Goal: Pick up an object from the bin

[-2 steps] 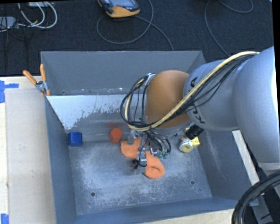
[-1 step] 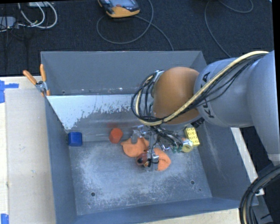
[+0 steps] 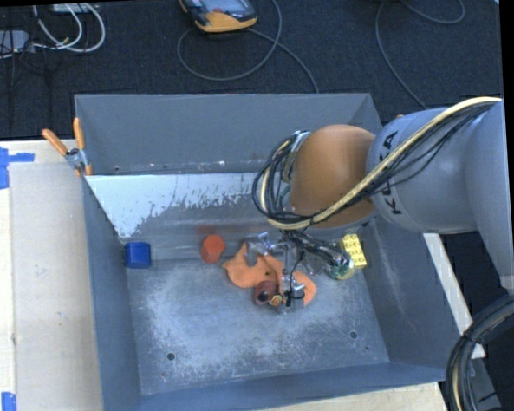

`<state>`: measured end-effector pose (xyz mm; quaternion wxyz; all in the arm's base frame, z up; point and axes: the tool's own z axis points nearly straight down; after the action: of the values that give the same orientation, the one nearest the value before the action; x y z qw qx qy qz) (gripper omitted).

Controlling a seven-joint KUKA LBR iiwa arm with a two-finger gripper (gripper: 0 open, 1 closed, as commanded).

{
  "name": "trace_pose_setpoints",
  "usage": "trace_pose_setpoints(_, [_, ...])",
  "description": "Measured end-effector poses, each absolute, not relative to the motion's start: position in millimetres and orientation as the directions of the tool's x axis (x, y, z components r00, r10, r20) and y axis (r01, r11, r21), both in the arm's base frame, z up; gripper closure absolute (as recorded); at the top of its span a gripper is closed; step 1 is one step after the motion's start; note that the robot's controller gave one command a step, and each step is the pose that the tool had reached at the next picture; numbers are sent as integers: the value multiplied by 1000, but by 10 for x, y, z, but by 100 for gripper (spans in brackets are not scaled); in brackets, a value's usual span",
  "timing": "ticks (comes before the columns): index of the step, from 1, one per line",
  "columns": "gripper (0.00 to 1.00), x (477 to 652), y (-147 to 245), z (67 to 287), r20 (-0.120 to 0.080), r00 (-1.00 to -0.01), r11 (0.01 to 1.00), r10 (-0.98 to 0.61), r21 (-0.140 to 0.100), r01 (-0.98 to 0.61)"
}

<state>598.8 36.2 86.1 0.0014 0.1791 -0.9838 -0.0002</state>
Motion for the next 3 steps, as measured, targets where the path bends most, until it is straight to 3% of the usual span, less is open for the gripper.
trace_pose_setpoints(1, [0,5908,371,785,5,-998,998,-56,1,-56])
trace_pose_setpoints(2, [0,5895,375,768,6,-999,999,51,1,51])
trace_pose_setpoints(3, [0,5982,531,1255,7,-999,999,-53,1,-53])
